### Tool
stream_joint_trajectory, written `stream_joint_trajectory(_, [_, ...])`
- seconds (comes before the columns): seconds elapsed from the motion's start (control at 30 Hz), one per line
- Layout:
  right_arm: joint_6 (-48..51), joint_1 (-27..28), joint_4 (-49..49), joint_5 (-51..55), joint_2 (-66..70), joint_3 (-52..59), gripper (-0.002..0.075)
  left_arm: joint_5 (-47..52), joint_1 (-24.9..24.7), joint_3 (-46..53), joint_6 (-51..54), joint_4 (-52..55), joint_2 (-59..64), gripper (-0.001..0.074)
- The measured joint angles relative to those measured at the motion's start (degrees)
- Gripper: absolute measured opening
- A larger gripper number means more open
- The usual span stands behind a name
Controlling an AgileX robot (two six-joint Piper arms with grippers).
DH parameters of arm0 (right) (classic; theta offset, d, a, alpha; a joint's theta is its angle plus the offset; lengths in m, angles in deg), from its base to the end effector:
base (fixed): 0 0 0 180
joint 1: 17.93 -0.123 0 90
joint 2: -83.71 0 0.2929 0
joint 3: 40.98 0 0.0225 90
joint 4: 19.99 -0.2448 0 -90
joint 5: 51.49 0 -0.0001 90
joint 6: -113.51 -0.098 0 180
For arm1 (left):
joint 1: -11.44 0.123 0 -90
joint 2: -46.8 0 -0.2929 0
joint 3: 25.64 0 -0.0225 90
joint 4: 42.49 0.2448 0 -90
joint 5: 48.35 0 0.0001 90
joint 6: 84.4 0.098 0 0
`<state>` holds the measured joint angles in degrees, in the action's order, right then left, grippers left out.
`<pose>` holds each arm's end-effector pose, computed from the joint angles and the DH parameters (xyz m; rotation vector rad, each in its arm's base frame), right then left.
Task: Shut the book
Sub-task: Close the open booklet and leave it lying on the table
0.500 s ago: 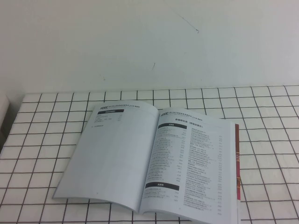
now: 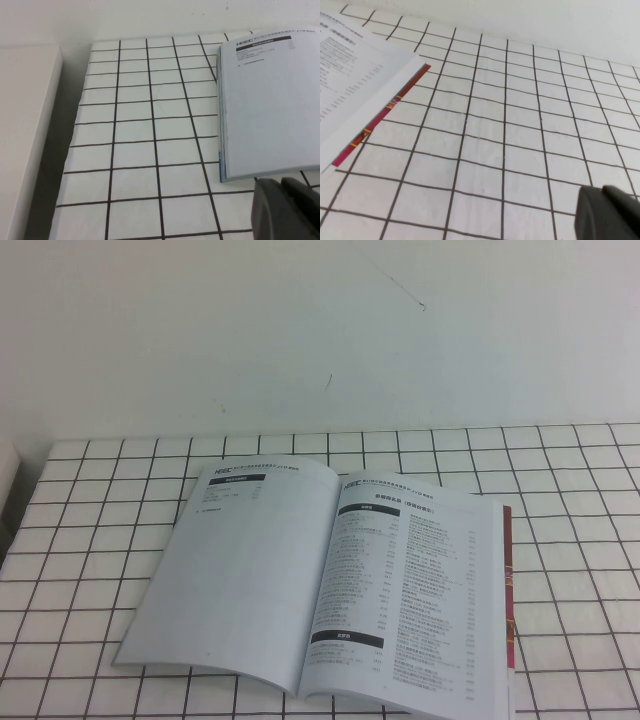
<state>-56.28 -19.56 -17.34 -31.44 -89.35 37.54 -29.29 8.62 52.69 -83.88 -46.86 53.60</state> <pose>0.0459 -0.0003 0.1739 -0.2189 1.8307 -0.1498 0.0460 -0.0047 0.1769 0.0051 1.8187 -0.1021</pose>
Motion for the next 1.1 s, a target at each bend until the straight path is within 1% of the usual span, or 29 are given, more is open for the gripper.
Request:
stream_joint_trajectory(0.87, [0.0,0.0,0.1,-0.1,0.0,0.0,-0.0003,-0.6,0.0,0.0,0.0,0.0,0.0,-0.0004])
stream_joint_trajectory(0.97, [0.0,0.0,0.1,-3.7,0.0,0.4,-0.0003,-4.5,0.0,0.4,0.0,0.0,0.0,-0.0004])
stream_joint_trajectory(1.03, [0.0,0.0,0.1,-9.9,0.0,0.6,-0.0003,-9.8,0.0,0.4,0.0,0.0,0.0,-0.0004])
stream_joint_trajectory(1.1, [0.1,0.0,0.1,-18.0,0.0,0.6,-0.0003,-17.2,0.0,0.4,0.0,0.0,0.0,-0.0004])
